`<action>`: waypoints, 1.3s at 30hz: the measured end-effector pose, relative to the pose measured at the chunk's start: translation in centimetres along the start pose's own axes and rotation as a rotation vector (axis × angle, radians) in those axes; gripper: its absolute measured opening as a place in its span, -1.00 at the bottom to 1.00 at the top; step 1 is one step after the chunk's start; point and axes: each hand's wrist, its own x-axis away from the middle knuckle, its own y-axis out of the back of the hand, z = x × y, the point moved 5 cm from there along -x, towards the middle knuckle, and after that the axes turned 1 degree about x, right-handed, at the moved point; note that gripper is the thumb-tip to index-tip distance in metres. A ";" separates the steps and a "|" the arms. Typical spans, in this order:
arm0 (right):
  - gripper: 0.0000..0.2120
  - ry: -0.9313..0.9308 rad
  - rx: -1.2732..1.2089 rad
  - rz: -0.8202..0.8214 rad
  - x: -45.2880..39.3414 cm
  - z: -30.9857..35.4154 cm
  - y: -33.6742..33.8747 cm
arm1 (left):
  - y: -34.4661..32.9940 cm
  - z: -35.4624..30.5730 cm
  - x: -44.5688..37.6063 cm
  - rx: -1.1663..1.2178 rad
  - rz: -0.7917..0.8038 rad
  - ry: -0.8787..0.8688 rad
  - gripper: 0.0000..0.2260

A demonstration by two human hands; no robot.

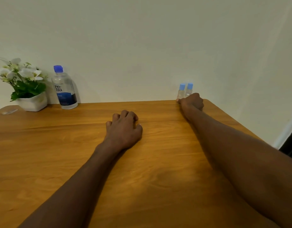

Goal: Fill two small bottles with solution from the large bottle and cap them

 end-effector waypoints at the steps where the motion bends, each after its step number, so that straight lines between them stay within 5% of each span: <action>1: -0.37 -0.002 0.005 -0.002 -0.1 0.0 0.0 | 0.0 0.0 0.0 0.002 -0.002 -0.001 -0.64; 39: -0.65 0.094 -0.101 -0.009 -0.4 0.1 -0.5 | 0.1 0.1 0.1 0.009 -0.022 -0.024 -0.64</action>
